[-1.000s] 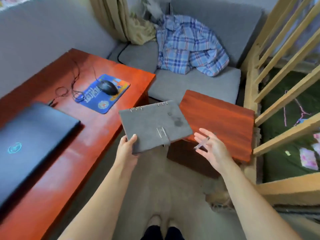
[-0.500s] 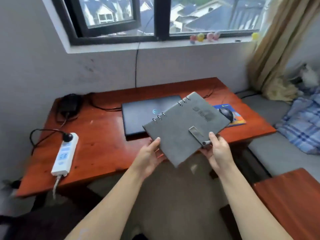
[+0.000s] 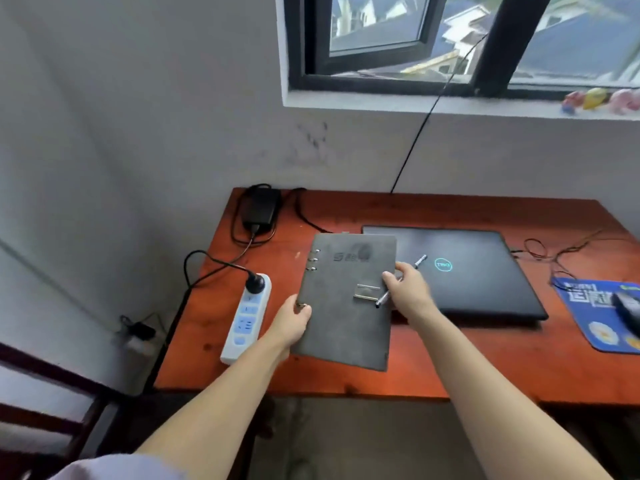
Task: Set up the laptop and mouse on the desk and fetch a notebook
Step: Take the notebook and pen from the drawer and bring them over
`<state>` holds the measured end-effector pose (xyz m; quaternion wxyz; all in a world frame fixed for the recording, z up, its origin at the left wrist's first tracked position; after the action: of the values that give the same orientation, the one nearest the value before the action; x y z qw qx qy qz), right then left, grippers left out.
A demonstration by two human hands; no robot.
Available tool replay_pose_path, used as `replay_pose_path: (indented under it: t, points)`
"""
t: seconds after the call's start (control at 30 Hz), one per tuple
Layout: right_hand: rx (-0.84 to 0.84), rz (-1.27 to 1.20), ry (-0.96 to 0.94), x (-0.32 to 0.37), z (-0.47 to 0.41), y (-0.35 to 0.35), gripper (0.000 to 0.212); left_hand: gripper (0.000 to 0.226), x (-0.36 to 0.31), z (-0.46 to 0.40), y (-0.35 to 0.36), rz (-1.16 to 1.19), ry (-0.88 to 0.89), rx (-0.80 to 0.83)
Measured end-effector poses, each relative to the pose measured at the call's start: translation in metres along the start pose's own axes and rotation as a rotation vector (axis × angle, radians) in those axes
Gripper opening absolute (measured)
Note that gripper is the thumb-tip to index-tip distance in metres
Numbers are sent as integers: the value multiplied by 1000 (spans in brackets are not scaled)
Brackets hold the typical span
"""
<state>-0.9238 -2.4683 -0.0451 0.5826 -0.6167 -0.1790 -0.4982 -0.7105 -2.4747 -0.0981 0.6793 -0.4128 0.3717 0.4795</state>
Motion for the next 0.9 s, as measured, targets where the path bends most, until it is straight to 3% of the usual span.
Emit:
replay_pose_path:
  t: [0.1, 0.27, 0.37, 0.6, 0.73, 0.83, 0.9]
  points:
    - [-40, 124, -47, 1, -9, 31, 29, 28, 15, -16, 0, 23, -88, -56]
    - [124, 243, -34, -18, -26, 74, 54, 27, 34, -35, -6, 29, -220, -121]
    - [211, 306, -26, -32, -36, 88, 60, 30, 41, -44, -11, -93, -291, -138]
    - [325, 501, -76, -55, -38, 101, 62, 42, 39, -56, -13, -504, -258, -141]
    - [296, 626, -50, -41, -35, 102, 67, 41, 37, -55, -12, -606, -224, -130]
    - [179, 665, -236, -11, -34, 106, 59, 51, 36, -56, -15, -618, -203, -100]
    - [238, 728, -371, 7, -33, 120, 54, 59, 37, -55, -16, -623, -202, -83]
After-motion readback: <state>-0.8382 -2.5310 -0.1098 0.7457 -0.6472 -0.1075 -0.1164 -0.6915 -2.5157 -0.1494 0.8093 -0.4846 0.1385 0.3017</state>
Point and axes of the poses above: each hand's wrist, its own z-axis away from the middle knuckle, its own y-axis out of the palm, x = y × z, the point moved 2 cm from there along -z, towards the middle knuckle
